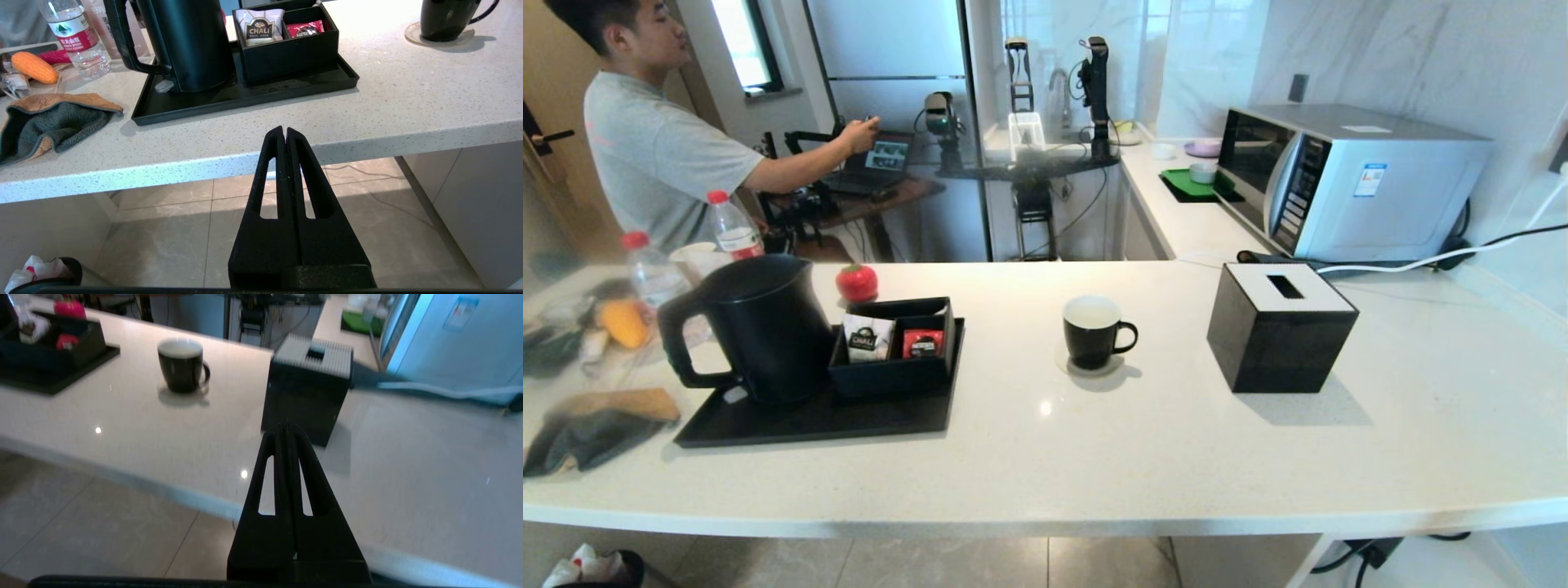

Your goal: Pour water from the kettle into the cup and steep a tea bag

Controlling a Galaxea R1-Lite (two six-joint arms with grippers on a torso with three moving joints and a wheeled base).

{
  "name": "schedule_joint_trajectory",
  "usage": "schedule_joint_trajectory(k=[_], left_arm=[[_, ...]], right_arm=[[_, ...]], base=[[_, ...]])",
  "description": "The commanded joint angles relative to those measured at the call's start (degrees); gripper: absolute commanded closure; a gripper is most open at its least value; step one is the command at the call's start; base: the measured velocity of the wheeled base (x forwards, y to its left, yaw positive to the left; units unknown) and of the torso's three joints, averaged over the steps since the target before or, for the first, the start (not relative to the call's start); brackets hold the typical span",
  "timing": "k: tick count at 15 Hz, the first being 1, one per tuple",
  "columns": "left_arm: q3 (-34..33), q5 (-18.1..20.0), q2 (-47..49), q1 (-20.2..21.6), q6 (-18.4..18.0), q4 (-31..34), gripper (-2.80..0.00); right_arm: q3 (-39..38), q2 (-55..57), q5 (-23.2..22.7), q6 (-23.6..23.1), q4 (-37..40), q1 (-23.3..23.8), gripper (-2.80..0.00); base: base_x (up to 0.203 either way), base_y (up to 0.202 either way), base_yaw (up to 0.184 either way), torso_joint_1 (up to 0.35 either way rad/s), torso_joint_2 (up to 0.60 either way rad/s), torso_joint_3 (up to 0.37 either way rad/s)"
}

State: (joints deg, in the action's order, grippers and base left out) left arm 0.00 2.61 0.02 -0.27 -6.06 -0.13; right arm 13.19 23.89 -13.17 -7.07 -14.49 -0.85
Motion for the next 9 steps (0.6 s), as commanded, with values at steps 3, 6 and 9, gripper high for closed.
schedule_joint_trajectory(k=[3, 6, 9], left_arm=[[0.0, 0.0, 0.0, 0.0, 0.0, 0.0, 0.0], [0.0, 0.0, 0.0, 0.0, 0.0, 0.0, 0.0], [0.0, 0.0, 0.0, 0.0, 0.0, 0.0, 0.0]], right_arm=[[-12.7, -17.0, 1.3, 0.1, 4.0, 1.0, 0.0], [-10.1, -23.5, 8.6, 0.2, 20.0, 0.7, 0.0], [-12.0, -23.9, 13.8, 1.6, 17.5, 0.7, 0.0]], base=[[0.0, 0.0, 0.0, 0.0, 0.0, 0.0], [0.0, 0.0, 0.0, 0.0, 0.0, 0.0], [0.0, 0.0, 0.0, 0.0, 0.0, 0.0]])
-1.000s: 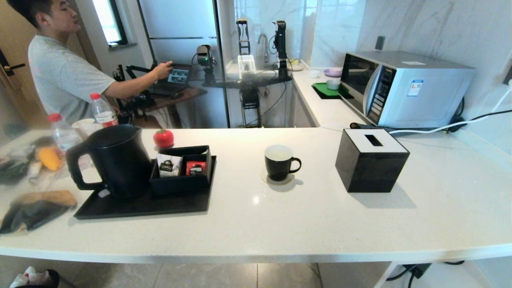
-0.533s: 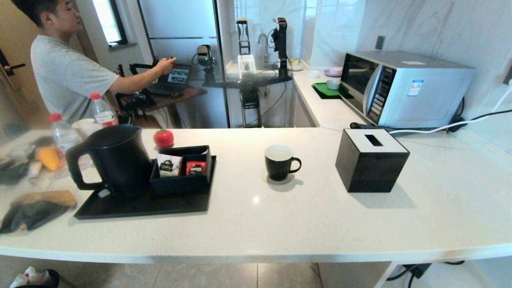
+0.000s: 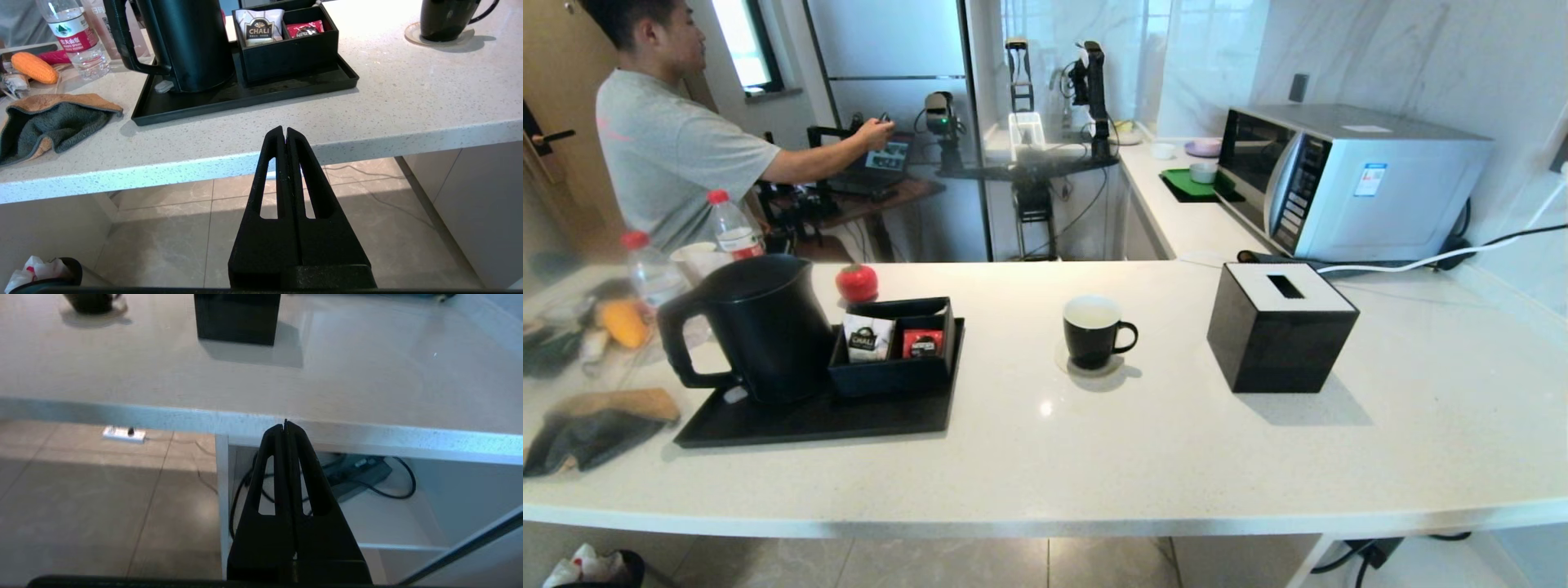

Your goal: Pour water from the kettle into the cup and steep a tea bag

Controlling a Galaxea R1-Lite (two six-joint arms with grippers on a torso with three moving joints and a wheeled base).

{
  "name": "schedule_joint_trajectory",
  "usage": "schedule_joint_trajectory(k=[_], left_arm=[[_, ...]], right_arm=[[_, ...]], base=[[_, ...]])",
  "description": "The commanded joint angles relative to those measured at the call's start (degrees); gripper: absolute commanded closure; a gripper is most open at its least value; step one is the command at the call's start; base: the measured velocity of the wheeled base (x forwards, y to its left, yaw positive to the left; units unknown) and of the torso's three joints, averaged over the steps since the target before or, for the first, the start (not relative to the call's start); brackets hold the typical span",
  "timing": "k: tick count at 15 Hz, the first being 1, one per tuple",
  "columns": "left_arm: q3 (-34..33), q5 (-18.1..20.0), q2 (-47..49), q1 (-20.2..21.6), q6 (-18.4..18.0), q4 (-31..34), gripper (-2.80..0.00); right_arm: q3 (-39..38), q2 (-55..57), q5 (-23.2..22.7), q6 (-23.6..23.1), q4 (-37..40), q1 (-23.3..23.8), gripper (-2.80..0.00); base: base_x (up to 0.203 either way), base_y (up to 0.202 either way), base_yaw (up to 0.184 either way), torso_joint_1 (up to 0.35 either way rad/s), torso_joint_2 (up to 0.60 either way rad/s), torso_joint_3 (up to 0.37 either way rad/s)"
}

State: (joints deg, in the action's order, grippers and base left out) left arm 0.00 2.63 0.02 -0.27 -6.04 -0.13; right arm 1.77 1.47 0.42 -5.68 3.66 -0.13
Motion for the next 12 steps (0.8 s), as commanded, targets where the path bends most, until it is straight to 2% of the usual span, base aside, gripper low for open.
schedule_joint_trajectory(k=[1, 3, 6, 12], left_arm=[[0.0, 0.0, 0.0, 0.0, 0.0, 0.0, 0.0], [0.0, 0.0, 0.0, 0.0, 0.0, 0.0, 0.0], [0.0, 0.0, 0.0, 0.0, 0.0, 0.0, 0.0], [0.0, 0.0, 0.0, 0.0, 0.0, 0.0, 0.0]], right_arm=[[-0.7, -1.5, 0.1, 0.0, -0.8, 0.0, 0.0], [-0.7, -1.5, 0.2, 1.7, -0.8, 0.0, 0.0], [-1.6, -1.5, 0.4, 2.0, -3.3, 0.0, 0.0], [-1.6, -1.5, 0.4, 2.4, -3.3, 0.0, 0.0]], base=[[0.0, 0.0, 0.0, 0.0, 0.0, 0.0], [0.0, 0.0, 0.0, 0.0, 0.0, 0.0], [0.0, 0.0, 0.0, 0.0, 0.0, 0.0], [0.0, 0.0, 0.0, 0.0, 0.0, 0.0]])
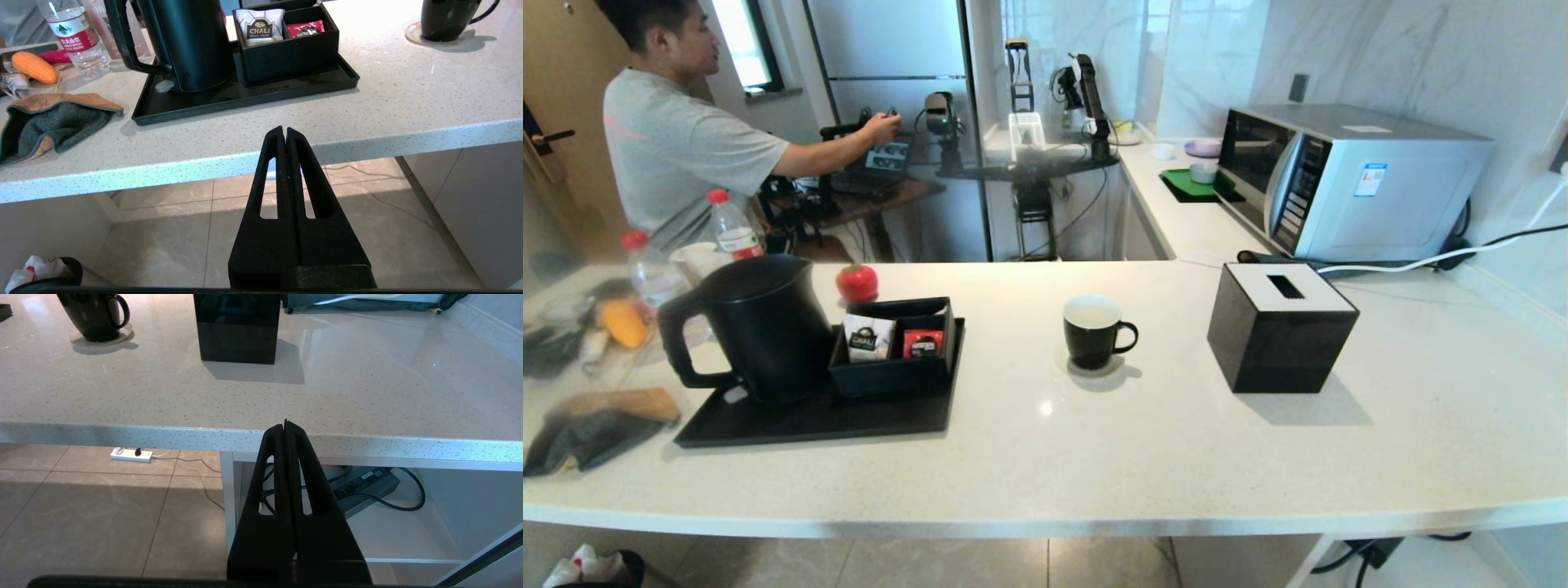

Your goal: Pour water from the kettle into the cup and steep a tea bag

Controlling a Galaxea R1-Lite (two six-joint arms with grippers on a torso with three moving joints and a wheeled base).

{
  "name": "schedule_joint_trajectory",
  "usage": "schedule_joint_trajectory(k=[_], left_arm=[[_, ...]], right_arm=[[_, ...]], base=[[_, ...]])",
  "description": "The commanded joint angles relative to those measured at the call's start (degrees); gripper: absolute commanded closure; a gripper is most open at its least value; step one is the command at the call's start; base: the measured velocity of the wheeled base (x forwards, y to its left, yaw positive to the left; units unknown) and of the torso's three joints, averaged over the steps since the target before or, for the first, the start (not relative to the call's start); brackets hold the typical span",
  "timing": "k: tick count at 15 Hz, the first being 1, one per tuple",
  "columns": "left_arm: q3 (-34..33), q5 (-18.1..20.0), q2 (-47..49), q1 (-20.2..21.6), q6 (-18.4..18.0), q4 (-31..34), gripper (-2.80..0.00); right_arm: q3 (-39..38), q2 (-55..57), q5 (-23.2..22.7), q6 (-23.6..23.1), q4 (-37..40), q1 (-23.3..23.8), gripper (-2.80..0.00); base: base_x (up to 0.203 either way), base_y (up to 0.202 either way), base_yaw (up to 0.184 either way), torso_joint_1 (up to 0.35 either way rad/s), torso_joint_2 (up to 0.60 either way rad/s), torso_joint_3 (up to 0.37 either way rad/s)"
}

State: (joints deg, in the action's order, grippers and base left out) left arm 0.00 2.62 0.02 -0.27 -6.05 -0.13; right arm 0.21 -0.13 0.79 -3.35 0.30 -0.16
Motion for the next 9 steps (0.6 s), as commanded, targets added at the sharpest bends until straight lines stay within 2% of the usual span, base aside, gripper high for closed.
schedule_joint_trajectory(k=[1, 9], left_arm=[[0.0, 0.0, 0.0, 0.0, 0.0, 0.0, 0.0], [0.0, 0.0, 0.0, 0.0, 0.0, 0.0, 0.0]], right_arm=[[0.0, 0.1, 0.1, 0.6, 0.0, 0.0, 0.0], [-0.1, 0.1, 0.2, 2.7, -0.2, 0.0, 0.0]], base=[[0.0, 0.0, 0.0, 0.0, 0.0, 0.0], [0.0, 0.0, 0.0, 0.0, 0.0, 0.0]])
